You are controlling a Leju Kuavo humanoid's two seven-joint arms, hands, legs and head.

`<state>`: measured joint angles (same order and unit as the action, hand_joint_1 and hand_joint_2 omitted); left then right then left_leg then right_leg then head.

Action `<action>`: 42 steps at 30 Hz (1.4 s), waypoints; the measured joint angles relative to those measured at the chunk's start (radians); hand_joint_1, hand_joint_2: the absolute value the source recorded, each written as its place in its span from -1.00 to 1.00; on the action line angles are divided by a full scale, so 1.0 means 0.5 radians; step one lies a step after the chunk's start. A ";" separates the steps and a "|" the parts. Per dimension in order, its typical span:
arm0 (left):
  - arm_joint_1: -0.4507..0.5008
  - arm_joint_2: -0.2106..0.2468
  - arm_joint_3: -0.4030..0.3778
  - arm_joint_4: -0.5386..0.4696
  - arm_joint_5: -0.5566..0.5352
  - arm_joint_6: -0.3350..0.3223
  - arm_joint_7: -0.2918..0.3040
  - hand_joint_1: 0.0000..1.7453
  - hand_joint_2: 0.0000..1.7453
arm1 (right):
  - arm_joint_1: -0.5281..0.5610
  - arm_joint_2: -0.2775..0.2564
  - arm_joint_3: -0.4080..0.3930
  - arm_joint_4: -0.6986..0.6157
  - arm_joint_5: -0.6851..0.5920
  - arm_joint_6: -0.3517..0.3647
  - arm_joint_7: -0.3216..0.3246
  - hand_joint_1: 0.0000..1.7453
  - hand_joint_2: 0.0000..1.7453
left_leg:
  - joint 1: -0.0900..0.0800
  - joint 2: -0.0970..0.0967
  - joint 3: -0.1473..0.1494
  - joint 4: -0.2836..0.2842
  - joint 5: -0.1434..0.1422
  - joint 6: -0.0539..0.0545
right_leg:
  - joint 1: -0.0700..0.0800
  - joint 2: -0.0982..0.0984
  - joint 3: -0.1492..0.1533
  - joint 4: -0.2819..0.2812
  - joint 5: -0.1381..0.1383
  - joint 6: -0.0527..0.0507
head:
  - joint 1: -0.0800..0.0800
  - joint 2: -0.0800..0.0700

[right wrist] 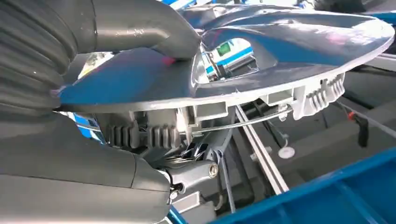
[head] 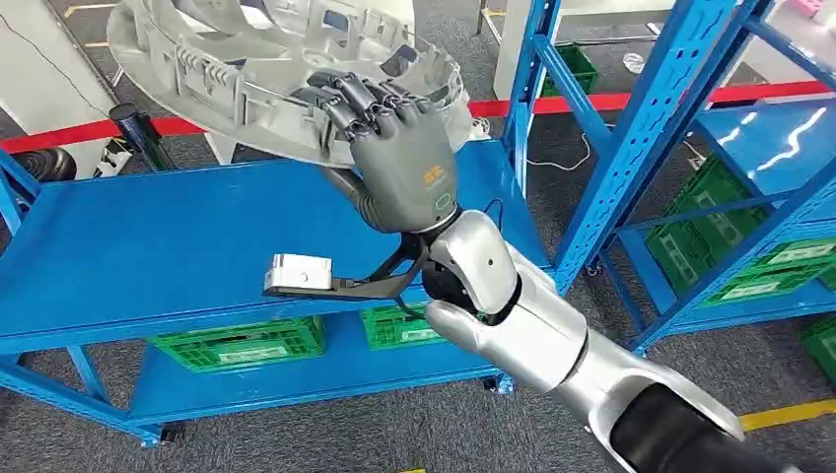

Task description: Take the parts from the cabinet and place them on the table.

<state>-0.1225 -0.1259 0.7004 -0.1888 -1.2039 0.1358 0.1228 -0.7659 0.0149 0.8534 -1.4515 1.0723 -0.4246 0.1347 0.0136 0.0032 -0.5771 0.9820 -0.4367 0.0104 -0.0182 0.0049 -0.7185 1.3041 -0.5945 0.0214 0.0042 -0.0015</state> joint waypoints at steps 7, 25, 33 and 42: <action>0.000 0.005 0.008 -0.010 0.001 -0.002 0.005 -1.00 1.00 | 0.004 0.011 0.005 -0.034 0.070 0.005 -0.008 1.00 1.00 | 0.019 -0.016 -0.091 0.101 0.005 -0.111 | -0.016 0.017 0.254 -0.474 0.172 -0.023 | 0.002 0.000; 0.012 0.001 0.045 -0.014 0.024 0.016 -0.019 -1.00 1.00 | -0.009 0.053 0.008 -0.034 0.118 -0.002 -0.039 1.00 1.00 | 0.002 -0.005 0.101 0.068 -0.145 -0.028 | 0.004 0.006 0.025 -0.504 0.385 -0.010 | 0.005 0.000; 0.023 0.005 0.048 -0.019 0.039 0.017 -0.021 -1.00 1.00 | -0.007 0.053 0.009 -0.034 0.118 0.030 -0.035 1.00 1.00 | -0.014 0.002 -0.138 0.113 0.009 -0.003 | 0.019 -0.001 0.145 -0.163 0.172 -0.021 | 0.008 0.000; 0.034 0.005 0.050 -0.018 0.039 0.002 -0.017 -1.00 1.00 | -0.013 0.076 0.009 -0.049 0.115 0.076 -0.027 1.00 1.00 | -0.005 -0.005 -0.263 0.287 -0.154 -0.105 | 0.026 -0.016 0.292 -0.558 0.216 -0.133 | 0.009 0.000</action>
<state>-0.1054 -0.1236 0.7252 -0.1976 -1.1845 0.1369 0.1144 -0.7725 0.0526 0.8579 -1.4759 1.1299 -0.3864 0.1209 0.0111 0.0005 -0.7088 1.1257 -0.5139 -0.0422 -0.0053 -0.0031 -0.5723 1.0252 -0.4865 -0.0449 0.0088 -0.0015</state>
